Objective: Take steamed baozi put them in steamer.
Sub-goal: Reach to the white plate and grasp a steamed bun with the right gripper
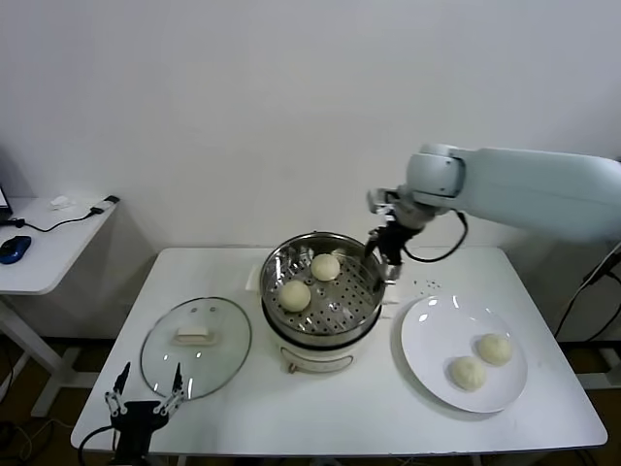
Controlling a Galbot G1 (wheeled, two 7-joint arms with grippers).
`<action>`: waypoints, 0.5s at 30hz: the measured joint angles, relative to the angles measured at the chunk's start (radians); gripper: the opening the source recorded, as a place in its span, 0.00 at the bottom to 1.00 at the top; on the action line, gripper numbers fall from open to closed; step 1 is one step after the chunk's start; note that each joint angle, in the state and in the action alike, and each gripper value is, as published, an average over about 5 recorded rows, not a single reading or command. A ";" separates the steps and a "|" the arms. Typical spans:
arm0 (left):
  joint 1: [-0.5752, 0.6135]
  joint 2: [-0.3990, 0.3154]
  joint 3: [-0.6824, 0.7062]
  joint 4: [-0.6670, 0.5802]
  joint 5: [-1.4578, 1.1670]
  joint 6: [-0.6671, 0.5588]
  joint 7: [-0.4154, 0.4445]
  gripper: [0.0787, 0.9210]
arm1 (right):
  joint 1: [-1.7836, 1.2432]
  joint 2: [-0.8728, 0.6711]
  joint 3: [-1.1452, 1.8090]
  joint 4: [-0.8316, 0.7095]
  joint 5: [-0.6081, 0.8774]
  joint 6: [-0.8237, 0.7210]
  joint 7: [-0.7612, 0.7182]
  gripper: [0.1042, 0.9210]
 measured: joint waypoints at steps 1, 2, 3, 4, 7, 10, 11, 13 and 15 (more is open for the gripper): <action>-0.001 -0.001 0.000 0.000 0.001 0.001 0.000 0.88 | -0.010 -0.029 0.007 0.011 -0.023 0.005 -0.005 0.88; -0.002 -0.001 0.001 0.000 0.002 0.002 0.000 0.88 | -0.024 -0.059 0.015 0.020 -0.046 0.010 -0.009 0.88; -0.003 -0.003 0.001 -0.001 0.004 0.003 0.001 0.88 | -0.039 -0.087 0.025 0.029 -0.070 0.015 -0.013 0.88; -0.004 -0.004 0.001 -0.002 0.005 0.004 0.001 0.88 | -0.055 -0.114 0.034 0.035 -0.093 0.019 -0.015 0.88; -0.005 -0.009 0.000 -0.004 0.008 0.008 0.001 0.88 | -0.116 -0.187 0.069 0.051 -0.162 0.031 -0.023 0.88; -0.004 -0.013 -0.002 -0.003 0.010 0.008 0.001 0.88 | -0.189 -0.250 0.110 0.059 -0.231 0.042 -0.027 0.88; -0.004 -0.014 -0.003 -0.002 0.011 0.008 0.001 0.88 | -0.215 -0.268 0.124 0.060 -0.254 0.046 -0.028 0.88; -0.003 -0.017 -0.004 0.001 0.012 0.008 0.000 0.88 | -0.270 -0.299 0.156 0.060 -0.297 0.052 -0.029 0.88; -0.002 -0.020 -0.004 0.004 0.012 0.007 0.000 0.88 | -0.326 -0.322 0.191 0.059 -0.337 0.057 -0.030 0.88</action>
